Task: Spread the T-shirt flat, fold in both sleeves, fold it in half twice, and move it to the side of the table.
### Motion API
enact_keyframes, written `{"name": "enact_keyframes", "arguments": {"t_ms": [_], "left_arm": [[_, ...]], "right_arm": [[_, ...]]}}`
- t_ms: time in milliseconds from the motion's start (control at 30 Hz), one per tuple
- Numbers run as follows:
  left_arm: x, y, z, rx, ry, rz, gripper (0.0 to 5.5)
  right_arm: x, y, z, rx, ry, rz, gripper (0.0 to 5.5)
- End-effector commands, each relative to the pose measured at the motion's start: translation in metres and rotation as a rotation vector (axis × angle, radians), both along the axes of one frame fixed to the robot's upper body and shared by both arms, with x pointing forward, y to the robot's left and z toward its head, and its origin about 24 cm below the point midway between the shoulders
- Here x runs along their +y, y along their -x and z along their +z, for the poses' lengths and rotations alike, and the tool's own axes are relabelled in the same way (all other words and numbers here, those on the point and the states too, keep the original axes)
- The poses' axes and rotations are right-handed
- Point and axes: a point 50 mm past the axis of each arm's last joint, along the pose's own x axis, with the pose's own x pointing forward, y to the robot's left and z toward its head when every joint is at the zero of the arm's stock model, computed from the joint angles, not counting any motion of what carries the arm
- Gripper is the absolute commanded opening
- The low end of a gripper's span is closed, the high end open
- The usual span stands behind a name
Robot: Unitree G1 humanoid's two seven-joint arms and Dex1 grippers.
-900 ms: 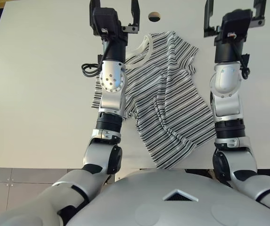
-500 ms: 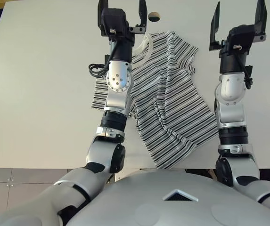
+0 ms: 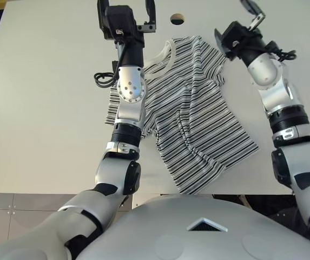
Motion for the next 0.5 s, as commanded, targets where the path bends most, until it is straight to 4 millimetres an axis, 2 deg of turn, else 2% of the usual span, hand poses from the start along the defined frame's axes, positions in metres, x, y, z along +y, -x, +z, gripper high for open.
{"name": "enact_keyframes", "arguments": {"t_ms": [33, 167, 333, 400, 500], "left_arm": [[-0.005, -0.004, 0.005, -0.013, -0.01, -0.009, 4.58], [-0.007, -0.005, 0.006, -0.018, -0.011, -0.016, 4.58], [-0.013, -0.006, 0.009, -0.027, -0.009, -0.033, 4.58], [-0.016, -0.006, 0.01, -0.03, -0.008, -0.041, 4.58], [-0.013, -0.006, 0.011, -0.031, -0.006, -0.036, 4.58]], "right_arm": [[0.006, -0.002, -0.019, 0.113, 0.165, 0.058, 4.33], [0.005, 0.001, -0.041, 0.212, 0.222, 0.014, 4.33], [-0.014, 0.004, -0.053, 0.302, 0.237, -0.095, 4.33], [-0.033, 0.006, -0.056, 0.324, 0.221, -0.171, 4.33], [-0.085, 0.019, -0.061, 0.34, 0.22, -0.344, 4.33]]}}
